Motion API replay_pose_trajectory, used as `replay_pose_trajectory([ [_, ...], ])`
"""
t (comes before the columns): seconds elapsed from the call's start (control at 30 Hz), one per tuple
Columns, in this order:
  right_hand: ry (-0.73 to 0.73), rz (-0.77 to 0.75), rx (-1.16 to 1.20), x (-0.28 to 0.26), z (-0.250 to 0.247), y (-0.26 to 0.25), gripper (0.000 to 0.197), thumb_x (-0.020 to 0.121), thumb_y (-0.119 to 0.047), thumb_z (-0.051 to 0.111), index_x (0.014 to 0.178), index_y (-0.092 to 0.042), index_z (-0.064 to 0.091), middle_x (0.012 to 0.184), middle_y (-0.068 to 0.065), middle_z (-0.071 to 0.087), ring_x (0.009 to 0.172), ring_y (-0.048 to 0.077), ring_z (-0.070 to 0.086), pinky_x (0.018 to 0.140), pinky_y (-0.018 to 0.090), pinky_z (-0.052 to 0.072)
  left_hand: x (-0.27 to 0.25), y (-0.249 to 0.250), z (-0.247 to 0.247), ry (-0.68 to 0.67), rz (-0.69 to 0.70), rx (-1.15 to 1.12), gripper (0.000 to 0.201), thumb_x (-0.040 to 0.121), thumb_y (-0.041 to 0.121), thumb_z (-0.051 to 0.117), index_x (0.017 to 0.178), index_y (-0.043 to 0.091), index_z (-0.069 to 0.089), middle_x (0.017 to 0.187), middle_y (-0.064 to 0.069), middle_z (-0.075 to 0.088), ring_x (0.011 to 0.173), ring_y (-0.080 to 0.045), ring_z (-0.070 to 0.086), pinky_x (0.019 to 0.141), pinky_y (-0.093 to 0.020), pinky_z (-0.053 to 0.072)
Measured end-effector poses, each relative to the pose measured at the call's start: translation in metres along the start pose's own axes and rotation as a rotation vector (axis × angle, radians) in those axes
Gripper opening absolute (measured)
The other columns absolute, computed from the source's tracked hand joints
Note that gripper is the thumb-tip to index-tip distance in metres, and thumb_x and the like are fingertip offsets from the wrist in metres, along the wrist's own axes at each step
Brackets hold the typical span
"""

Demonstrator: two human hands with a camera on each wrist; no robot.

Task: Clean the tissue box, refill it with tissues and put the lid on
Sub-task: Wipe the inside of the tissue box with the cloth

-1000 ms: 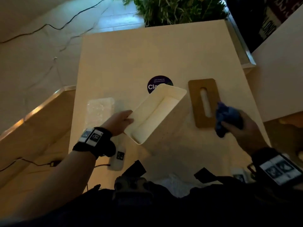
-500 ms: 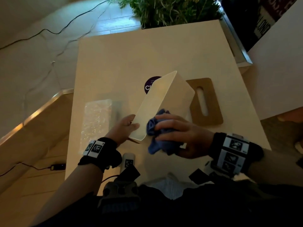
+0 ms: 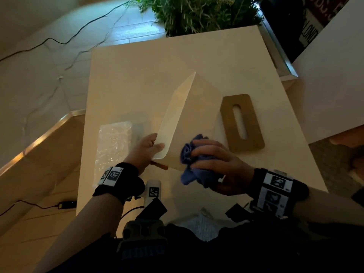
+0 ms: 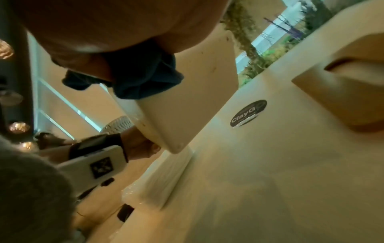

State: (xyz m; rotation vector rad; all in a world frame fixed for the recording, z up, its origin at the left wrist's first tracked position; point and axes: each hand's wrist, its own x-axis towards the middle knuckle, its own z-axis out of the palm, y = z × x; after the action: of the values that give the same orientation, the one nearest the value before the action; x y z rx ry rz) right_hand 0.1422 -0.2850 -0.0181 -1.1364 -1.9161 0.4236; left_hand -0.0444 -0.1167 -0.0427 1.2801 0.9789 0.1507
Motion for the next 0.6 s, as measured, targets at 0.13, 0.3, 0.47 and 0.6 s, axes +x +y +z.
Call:
replay_pose_trajectory([
  [0.13,0.141,0.217,-0.030,0.005,-0.026,0.035,0.036,0.079,-0.015,0.063,0.113,-0.007,0.054,0.126,0.017,0.048,0.124,0.028,0.045,0.108,0.041,0.037,-0.008,0.000,0.002,-0.061,-0.023,-0.026,0.032,0.093,0.004,0.049,0.125,0.008,0.054,0.102,-0.012,0.066,0.076,-0.023,0.070,0.048,-0.032,0.056],
  [0.3,0.387,0.722,-0.019,0.031,-0.042,0.052,0.044,0.076,-0.020,0.053,0.116,-0.002,0.055,0.128,0.018,0.052,0.115,0.017,0.048,0.106,0.029,0.038,-0.009,-0.002,0.013,-0.041,-0.038,-0.050,0.030,0.093,0.004,0.049,0.122,0.006,0.054,0.101,-0.012,0.064,0.081,-0.027,0.066,0.048,-0.031,0.056],
  [0.47,-0.013,0.161,-0.023,0.033,-0.020,-0.001,0.040,0.075,-0.011,0.064,0.114,-0.009,0.057,0.129,0.014,0.047,0.127,0.030,0.043,0.110,0.039,0.037,-0.004,0.001,0.013,0.005,-0.030,-0.011,0.017,0.093,0.002,0.048,0.107,0.003,0.058,0.080,-0.006,0.067,0.064,-0.019,0.067,0.043,-0.028,0.053],
  [0.6,-0.149,0.019,0.017,0.027,-0.029,0.013,0.043,0.073,-0.005,0.070,0.114,-0.006,0.057,0.127,0.018,0.048,0.126,0.036,0.044,0.108,0.044,0.038,-0.011,0.004,0.013,-0.037,-0.016,0.006,0.015,0.093,0.003,0.050,0.104,0.007,0.059,0.081,-0.004,0.069,0.064,-0.019,0.069,0.045,-0.030,0.054],
])
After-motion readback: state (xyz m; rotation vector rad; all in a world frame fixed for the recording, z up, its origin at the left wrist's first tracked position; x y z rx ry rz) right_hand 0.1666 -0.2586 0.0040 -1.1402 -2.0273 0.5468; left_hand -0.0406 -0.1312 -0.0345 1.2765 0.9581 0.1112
